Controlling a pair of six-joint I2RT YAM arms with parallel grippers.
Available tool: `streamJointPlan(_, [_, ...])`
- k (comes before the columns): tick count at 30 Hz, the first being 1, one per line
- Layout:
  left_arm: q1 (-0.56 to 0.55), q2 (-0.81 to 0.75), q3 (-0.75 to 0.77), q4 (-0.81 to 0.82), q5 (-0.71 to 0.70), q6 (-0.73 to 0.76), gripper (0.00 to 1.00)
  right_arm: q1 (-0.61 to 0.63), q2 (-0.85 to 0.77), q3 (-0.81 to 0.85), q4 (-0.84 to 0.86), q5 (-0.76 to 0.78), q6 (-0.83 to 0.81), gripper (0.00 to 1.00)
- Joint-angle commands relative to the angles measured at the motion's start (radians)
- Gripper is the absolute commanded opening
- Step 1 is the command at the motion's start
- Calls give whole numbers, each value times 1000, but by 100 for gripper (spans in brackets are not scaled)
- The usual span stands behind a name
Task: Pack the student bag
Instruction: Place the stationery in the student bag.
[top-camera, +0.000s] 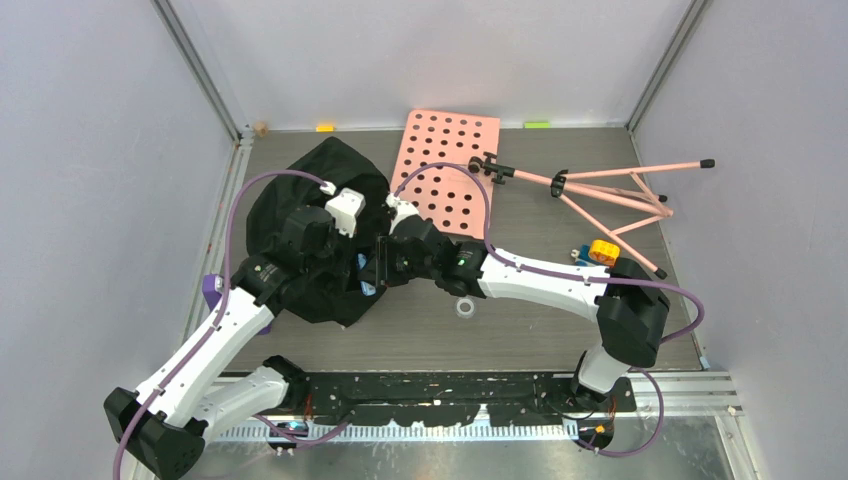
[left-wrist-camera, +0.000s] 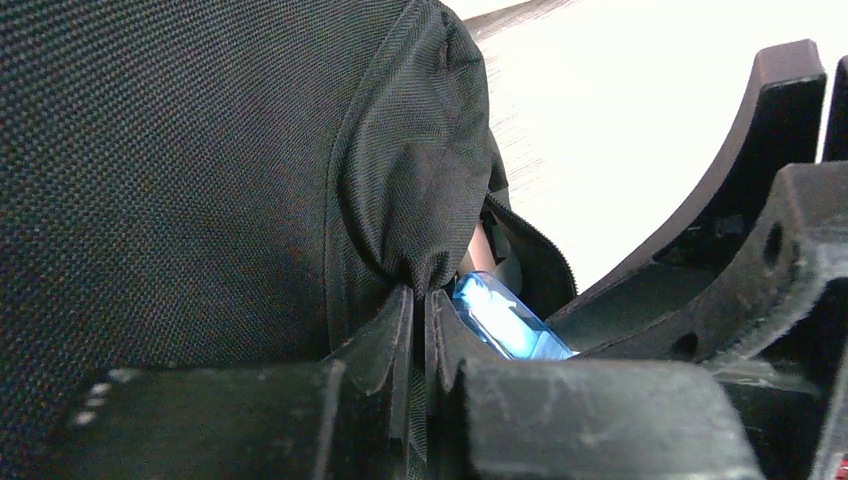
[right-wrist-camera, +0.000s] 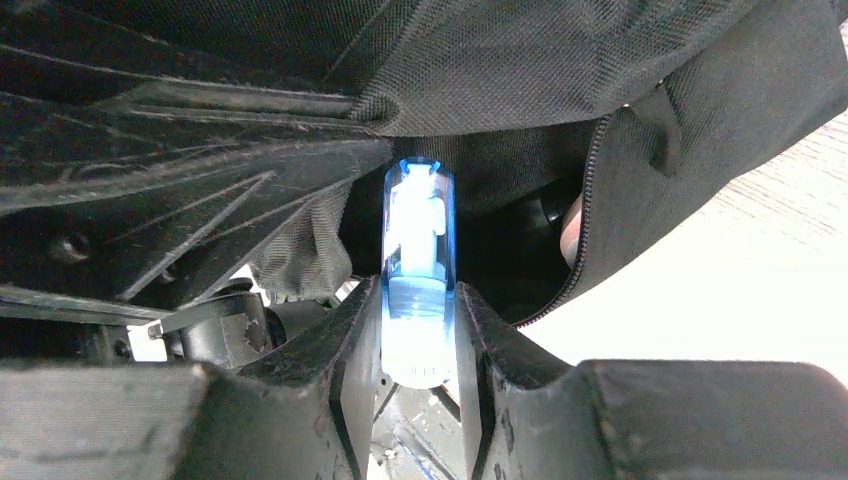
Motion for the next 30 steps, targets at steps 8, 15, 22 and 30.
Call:
streamJointPlan(8, [0,-10,8,27,5,0,0,7,13,12,43,111,-27,3])
streamJointPlan(15, [0,-6,8,27,7,0,0,7,57,69,89,200,-96,3])
streamJointPlan(22, [0,-6,8,27,7,0,0,6,93,72,180,251,-123,3])
streamJointPlan(30, [0,-4,8,27,2,1,0,6,101,85,221,312,-114,3])
